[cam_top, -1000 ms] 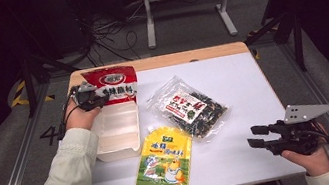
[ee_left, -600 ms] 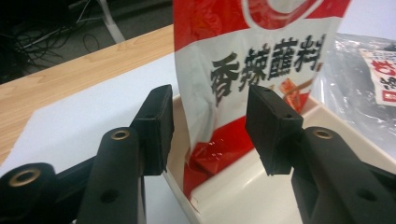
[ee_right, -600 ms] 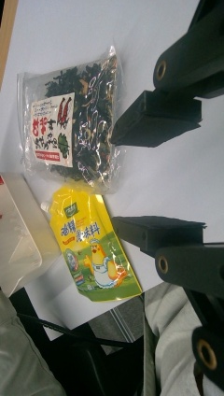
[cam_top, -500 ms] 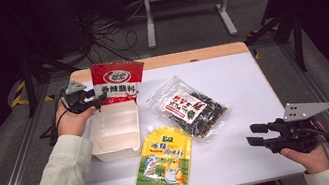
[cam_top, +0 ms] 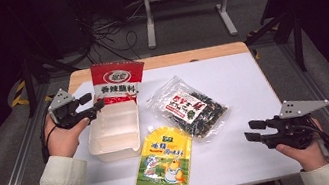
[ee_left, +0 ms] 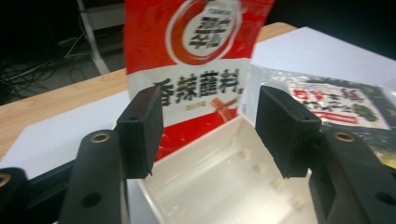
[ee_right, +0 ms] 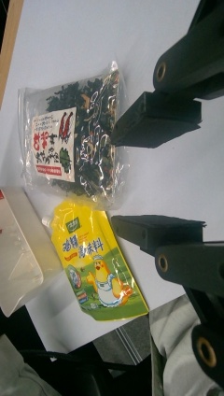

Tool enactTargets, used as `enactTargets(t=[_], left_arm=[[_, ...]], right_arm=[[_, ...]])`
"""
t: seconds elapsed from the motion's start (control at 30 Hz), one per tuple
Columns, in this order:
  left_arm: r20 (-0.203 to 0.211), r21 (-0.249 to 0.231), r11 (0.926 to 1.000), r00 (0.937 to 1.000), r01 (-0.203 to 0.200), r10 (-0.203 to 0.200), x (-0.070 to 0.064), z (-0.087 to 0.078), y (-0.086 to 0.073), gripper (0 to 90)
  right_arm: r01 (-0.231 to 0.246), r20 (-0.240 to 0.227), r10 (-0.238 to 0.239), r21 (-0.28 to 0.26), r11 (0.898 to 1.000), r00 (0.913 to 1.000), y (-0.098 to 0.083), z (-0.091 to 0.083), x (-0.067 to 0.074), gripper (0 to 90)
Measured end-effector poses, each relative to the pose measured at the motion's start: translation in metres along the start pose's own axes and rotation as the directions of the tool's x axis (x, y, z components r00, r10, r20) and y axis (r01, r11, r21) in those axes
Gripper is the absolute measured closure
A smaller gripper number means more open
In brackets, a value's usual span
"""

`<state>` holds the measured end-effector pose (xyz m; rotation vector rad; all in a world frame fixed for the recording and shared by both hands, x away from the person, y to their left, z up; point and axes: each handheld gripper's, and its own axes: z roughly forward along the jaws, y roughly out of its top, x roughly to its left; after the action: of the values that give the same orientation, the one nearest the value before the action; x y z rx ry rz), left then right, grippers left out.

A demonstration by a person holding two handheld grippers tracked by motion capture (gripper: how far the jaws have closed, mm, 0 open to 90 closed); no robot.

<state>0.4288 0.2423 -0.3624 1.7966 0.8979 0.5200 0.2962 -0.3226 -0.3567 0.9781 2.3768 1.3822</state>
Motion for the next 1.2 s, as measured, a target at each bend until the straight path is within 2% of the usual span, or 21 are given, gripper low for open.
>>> enactTargets(t=[0.03,0.13,0.3,0.4,0.53,0.7,0.87,0.93,1.03,1.2], left_arm=[[-0.002,-0.002,0.9998,0.9998,-0.017,0.017,-0.004,-0.002,-0.001,40.2],[0.017,0.019,0.9992,0.9993,-0.034,0.034,-0.014,-0.006,-0.002,37.4],[0.061,0.037,0.9983,0.9972,-0.045,0.043,-0.030,-0.011,-0.004,34.9],[0.097,0.035,0.9984,0.9945,-0.045,0.042,-0.039,-0.013,-0.006,33.7],[0.124,0.049,0.9972,0.9910,-0.057,0.050,-0.049,-0.016,-0.007,33.5],[0.135,0.044,0.9964,0.9887,-0.073,0.066,-0.056,-0.022,-0.007,33.0],[0.123,0.090,0.9935,0.9906,-0.070,0.059,-0.061,-0.026,-0.010,30.7],[0.128,0.098,0.9933,0.9906,-0.061,0.049,-0.065,-0.026,-0.012,29.5],[0.141,0.097,0.9922,0.9879,-0.078,0.064,-0.072,-0.026,-0.015,29.0],[0.162,0.089,0.9929,0.9847,-0.079,0.064,-0.082,-0.025,-0.021,27.5]], right_arm=[[-0.002,0.001,0.002,0.002,1.000,1.0000,0.000,0.001,-0.001,57.1],[0.001,0.003,-0.001,-0.008,1.000,1.0000,0.001,0.001,-0.002,58.0],[-0.003,0.003,0.003,-0.016,1.000,1.0000,0.003,0.003,-0.004,56.8],[-0.001,0.013,0.001,-0.006,1.000,0.9999,0.004,0.006,-0.006,57.3],[0.001,0.013,-0.001,-0.007,1.000,0.9999,0.006,0.010,-0.008,58.2],[0.004,0.010,-0.003,-0.006,1.000,0.9999,0.010,0.013,-0.009,57.2],[-0.019,0.004,0.019,0.012,1.000,0.9998,0.018,0.022,-0.011,53.5],[-0.026,0.007,0.026,0.017,1.000,0.9996,0.022,0.026,-0.014,52.7],[-0.037,0.009,0.037,0.034,0.999,0.9993,0.032,0.037,-0.022,52.5],[-0.056,0.007,0.056,0.055,0.997,0.9984,0.042,0.050,-0.031,51.1]])
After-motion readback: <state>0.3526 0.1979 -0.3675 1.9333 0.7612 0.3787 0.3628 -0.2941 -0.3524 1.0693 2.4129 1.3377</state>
